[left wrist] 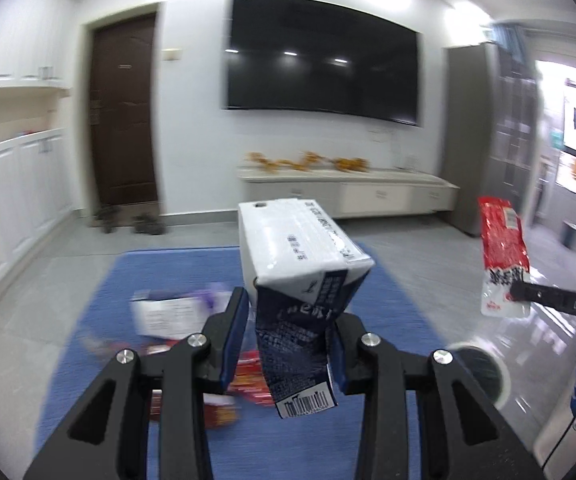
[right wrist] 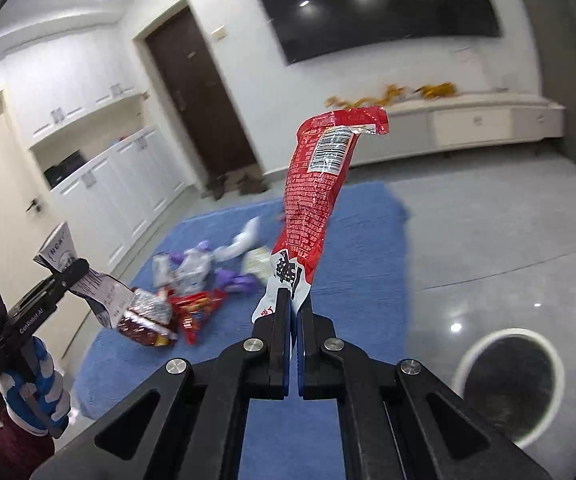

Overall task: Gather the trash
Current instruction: 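Carry carton and red wrapper to the black bin and release both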

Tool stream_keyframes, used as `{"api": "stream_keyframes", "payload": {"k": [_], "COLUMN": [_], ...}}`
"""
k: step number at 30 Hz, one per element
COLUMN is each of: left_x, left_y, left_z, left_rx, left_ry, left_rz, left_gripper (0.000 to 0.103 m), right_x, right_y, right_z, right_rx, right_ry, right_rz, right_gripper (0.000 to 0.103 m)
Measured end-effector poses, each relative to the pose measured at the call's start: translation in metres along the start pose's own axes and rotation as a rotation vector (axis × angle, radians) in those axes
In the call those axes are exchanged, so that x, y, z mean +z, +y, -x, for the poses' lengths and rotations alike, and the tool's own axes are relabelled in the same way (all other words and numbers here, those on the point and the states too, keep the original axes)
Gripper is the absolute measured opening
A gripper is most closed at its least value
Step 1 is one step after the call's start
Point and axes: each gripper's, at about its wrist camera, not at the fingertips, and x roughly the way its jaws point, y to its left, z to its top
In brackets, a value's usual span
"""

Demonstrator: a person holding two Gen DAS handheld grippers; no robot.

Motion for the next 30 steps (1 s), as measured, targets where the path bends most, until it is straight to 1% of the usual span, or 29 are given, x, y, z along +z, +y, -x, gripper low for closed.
{"api": "stream_keyframes", "payload": {"k": [2, 3, 4, 6, 8, 11, 14, 17, 20, 24, 26, 29, 30], "left_x": [0.007, 0.012, 0.015, 0.021, 0.022, 0.017, 0.002, -0.013, -0.029, -0.047, -0.053, -0.061, -0.064], "left_y": [-0.031, -0.053, -0.065, -0.104, -0.134, -0.185, -0.238, -0.274, -0.307, -0.340, -0.350, -0.354, -0.357], "left_z": [-0.007, -0.012, -0.015, -0.027, -0.038, -0.063, -0.092, -0.122, -0.155, -0.200, -0.216, -0.240, -0.246], "left_rx": [-0.070, -0.122, -0.148, -0.220, -0.264, -0.330, -0.383, -0.409, -0.427, -0.441, -0.442, -0.458, -0.463], "left_ry": [0.010, 0.019, 0.025, 0.050, 0.071, 0.124, 0.194, 0.263, 0.345, 0.441, 0.467, 0.522, 0.532], "left_rz": [-0.036, -0.061, -0.074, -0.117, -0.156, -0.222, -0.282, -0.312, -0.324, -0.338, -0.343, -0.329, -0.320], "left_gripper": [0.035, 0.035, 0.035, 0.035, 0.035, 0.035, 0.035, 0.035, 0.035, 0.035, 0.035, 0.036, 0.036], "right_x": [-0.003, -0.005, -0.009, -0.016, -0.027, -0.048, -0.072, -0.093, -0.109, -0.123, -0.130, -0.137, -0.140], "right_y": [-0.021, -0.030, -0.040, -0.060, -0.087, -0.129, -0.167, -0.199, -0.227, -0.259, -0.271, -0.287, -0.292], "right_z": [0.027, 0.039, 0.050, 0.065, 0.078, 0.083, 0.068, 0.042, 0.015, -0.020, -0.034, -0.049, -0.052], "right_rx": [-0.060, -0.088, -0.120, -0.170, -0.229, -0.325, -0.378, -0.420, -0.431, -0.431, -0.429, -0.422, -0.421], "right_ry": [-0.026, -0.033, -0.039, -0.041, -0.032, 0.000, 0.054, 0.123, 0.187, 0.260, 0.289, 0.315, 0.321], "right_rz": [-0.013, -0.023, -0.033, -0.054, -0.091, -0.142, -0.206, -0.247, -0.287, -0.336, -0.355, -0.390, -0.398], "right_gripper": [0.002, 0.002, 0.002, 0.002, 0.002, 0.002, 0.002, 0.002, 0.002, 0.002, 0.002, 0.004, 0.007]}}
